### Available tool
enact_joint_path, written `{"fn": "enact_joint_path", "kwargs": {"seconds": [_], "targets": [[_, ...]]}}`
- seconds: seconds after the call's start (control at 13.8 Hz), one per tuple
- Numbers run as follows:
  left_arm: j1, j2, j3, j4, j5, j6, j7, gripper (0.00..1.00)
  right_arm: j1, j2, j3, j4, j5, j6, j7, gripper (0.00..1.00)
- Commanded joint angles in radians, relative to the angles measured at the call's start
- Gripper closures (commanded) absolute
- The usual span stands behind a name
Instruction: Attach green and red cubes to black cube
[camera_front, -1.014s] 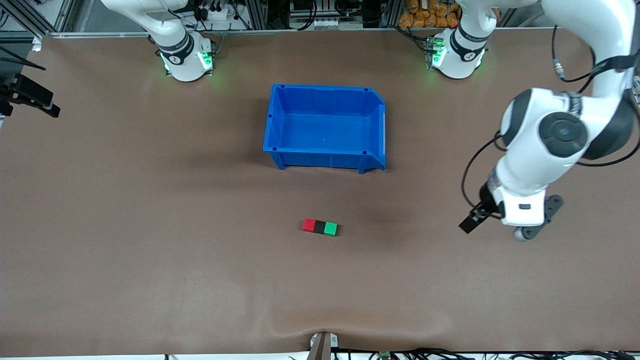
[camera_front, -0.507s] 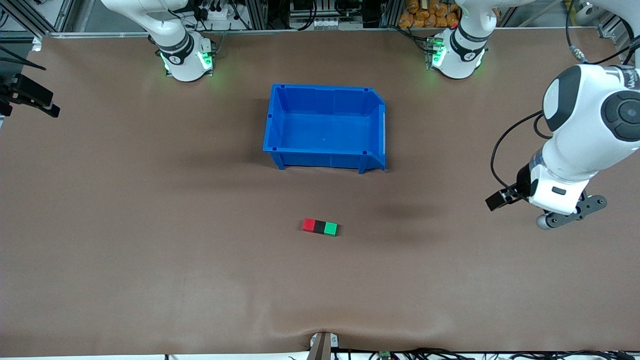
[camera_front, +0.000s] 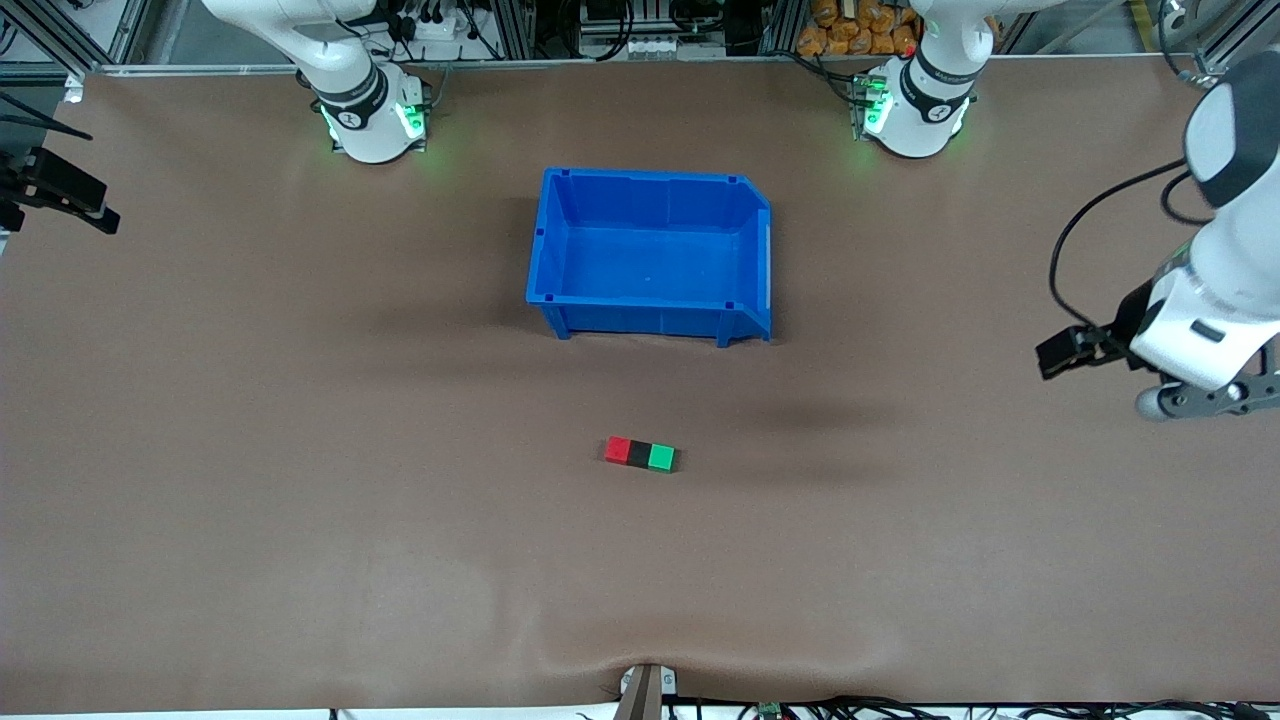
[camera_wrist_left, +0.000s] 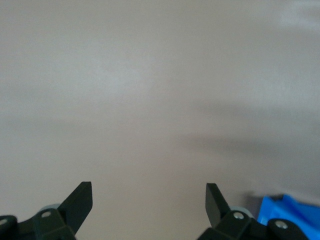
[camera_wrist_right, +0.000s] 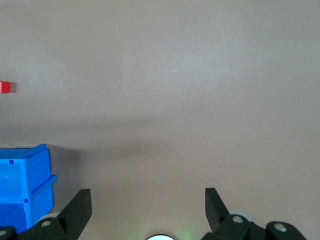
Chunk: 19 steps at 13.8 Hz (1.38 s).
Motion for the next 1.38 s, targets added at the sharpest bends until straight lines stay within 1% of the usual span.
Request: {"fn": "enact_joint_path", "kwargs": {"seconds": [0.0,0.07,0.14,0.29,0.36,0.65,0.87,1.09,1.3], "targets": [[-0.090,-0.087,0.111,-0.020,-0.035,-0.080,0.090,0.00,-0.010,-0.004,0.009,0.005,-0.006,-0.011,-0.009,0.00],[-0.124,-0.115,0.154,-0.023,-0.047,-0.126,0.148,0.00,-0.010,-0.004,0.009,0.005,-0.006,-0.011,-0.009,0.00],[-0.137,-0.141,0.182,-0.029,-0.064,-0.157,0.194,0.00,-0.010,-0.004,0.009,0.005,-0.006,-0.009,-0.009,0.00],[-0.167,-0.194,0.225,-0.052,-0.073,-0.208,0.274,0.00,-0.010,-0.004,0.009,0.005,-0.004,-0.009,-0.009,0.00],[-0.175,-0.211,0.232,-0.057,-0.073,-0.228,0.285,0.00,-0.010,-0.004,0.009,0.005,-0.004,-0.009,-0.009,0.00],[-0.166,-0.228,0.220,-0.039,-0.076,-0.251,0.276,0.00,-0.010,-0.004,0.009,0.005,0.004,-0.008,-0.009,0.00],[-0.161,-0.230,0.220,-0.032,-0.105,-0.280,0.275,0.00,-0.028,-0.003,0.007,0.005,0.024,-0.006,-0.009,0.00],[-0.132,-0.228,0.223,-0.019,-0.168,-0.294,0.275,0.00,-0.027,-0.003,0.007,0.005,0.025,-0.003,-0.014,0.00],[-0.134,-0.227,0.222,-0.017,-0.160,-0.294,0.264,0.00,-0.024,-0.006,0.009,0.005,0.022,0.000,-0.021,0.00]]}}
